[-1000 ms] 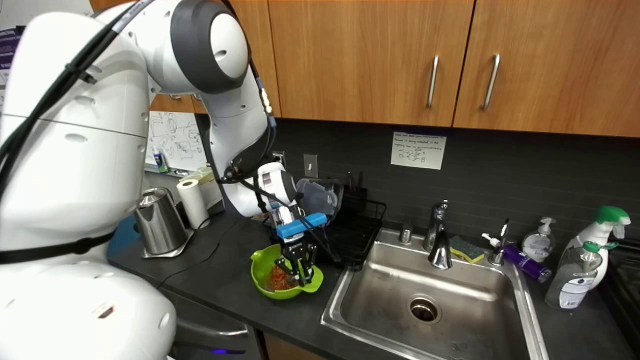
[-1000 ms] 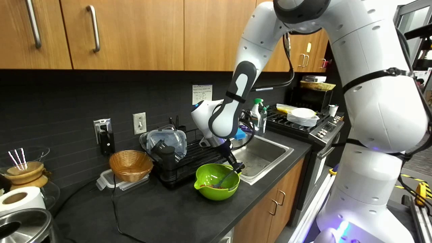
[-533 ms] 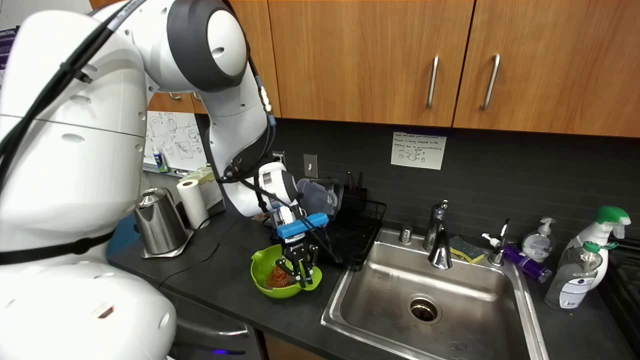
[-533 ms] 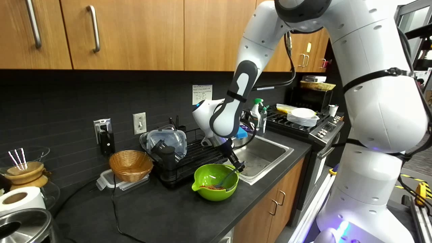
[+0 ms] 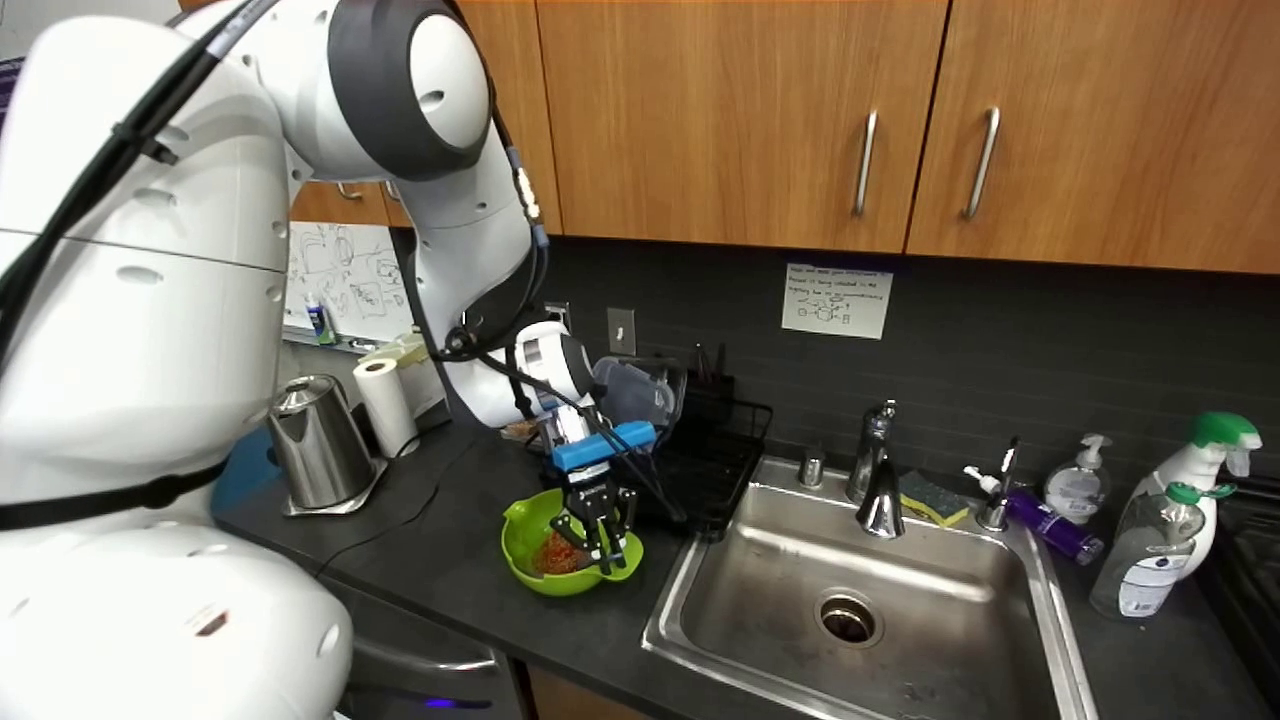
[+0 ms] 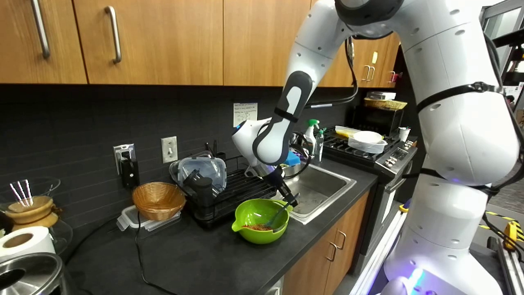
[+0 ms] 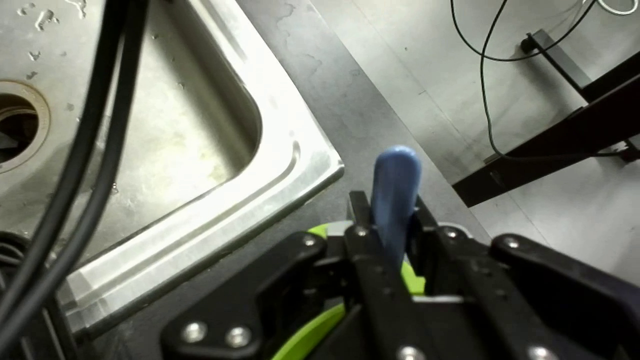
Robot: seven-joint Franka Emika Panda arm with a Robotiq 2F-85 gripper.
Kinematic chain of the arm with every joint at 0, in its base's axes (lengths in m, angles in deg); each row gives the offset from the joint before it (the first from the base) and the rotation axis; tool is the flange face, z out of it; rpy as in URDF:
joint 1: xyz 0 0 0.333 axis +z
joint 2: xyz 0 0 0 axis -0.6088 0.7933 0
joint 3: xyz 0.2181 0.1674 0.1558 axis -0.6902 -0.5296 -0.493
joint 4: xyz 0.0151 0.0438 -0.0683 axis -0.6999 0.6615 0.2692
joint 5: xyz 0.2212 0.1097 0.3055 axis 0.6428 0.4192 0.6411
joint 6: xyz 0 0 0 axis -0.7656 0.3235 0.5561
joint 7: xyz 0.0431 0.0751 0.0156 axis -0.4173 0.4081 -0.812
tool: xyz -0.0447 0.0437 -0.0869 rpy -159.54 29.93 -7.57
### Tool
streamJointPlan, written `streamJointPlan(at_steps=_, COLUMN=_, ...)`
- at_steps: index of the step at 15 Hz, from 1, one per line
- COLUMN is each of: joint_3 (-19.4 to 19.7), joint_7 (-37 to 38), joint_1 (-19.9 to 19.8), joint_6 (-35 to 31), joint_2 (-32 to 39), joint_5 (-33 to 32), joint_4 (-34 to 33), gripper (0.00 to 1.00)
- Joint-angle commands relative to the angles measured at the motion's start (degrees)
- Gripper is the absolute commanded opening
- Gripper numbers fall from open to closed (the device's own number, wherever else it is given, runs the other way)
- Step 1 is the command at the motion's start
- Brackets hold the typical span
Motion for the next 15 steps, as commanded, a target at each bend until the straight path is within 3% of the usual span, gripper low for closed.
streamJointPlan(at_steps=1, joint_3=-0.42, joint_7=-1.35, joint_1=0.78, joint_6=3.96, joint_2=2.09, joint_5=1.56, joint_4=-2.98, gripper=0.05)
streamJointPlan(at_steps=15, joint_3=-2.79, joint_7=-3.93, joint_1=1.21, joint_6=6.86, joint_2=6.0, joint_5=3.17, joint_4=-9.7, gripper=0.05)
